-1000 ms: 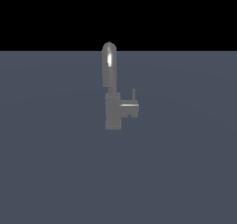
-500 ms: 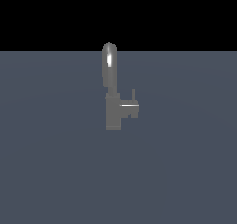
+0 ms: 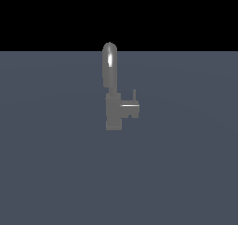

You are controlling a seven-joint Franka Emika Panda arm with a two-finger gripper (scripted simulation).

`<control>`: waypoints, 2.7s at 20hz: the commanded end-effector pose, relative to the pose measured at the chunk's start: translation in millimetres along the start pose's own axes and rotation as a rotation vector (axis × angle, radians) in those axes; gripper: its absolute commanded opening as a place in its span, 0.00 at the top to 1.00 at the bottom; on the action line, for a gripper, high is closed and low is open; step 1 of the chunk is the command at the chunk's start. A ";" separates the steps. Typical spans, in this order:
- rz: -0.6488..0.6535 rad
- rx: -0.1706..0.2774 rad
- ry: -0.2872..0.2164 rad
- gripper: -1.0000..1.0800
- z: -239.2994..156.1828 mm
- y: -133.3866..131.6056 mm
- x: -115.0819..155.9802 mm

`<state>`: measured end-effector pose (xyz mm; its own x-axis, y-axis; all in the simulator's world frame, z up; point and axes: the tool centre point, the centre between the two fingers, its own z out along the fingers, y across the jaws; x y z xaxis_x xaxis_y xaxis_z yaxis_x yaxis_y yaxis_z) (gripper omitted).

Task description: Turn on the faucet by rotating a designated handle.

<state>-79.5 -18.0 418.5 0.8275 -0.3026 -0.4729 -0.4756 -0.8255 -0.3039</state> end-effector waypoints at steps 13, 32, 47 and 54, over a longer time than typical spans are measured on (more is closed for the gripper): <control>0.247 0.247 -0.245 1.00 26.4 9.9 96.4; 0.654 0.650 -0.644 1.00 124.0 47.2 217.2; 0.797 0.789 -0.783 1.00 173.7 57.3 243.5; 0.797 0.788 -0.782 1.00 174.7 60.2 236.0</control>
<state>38.2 -55.8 143.1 -0.0067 -0.0006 -1.0000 -0.9999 0.0115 0.0067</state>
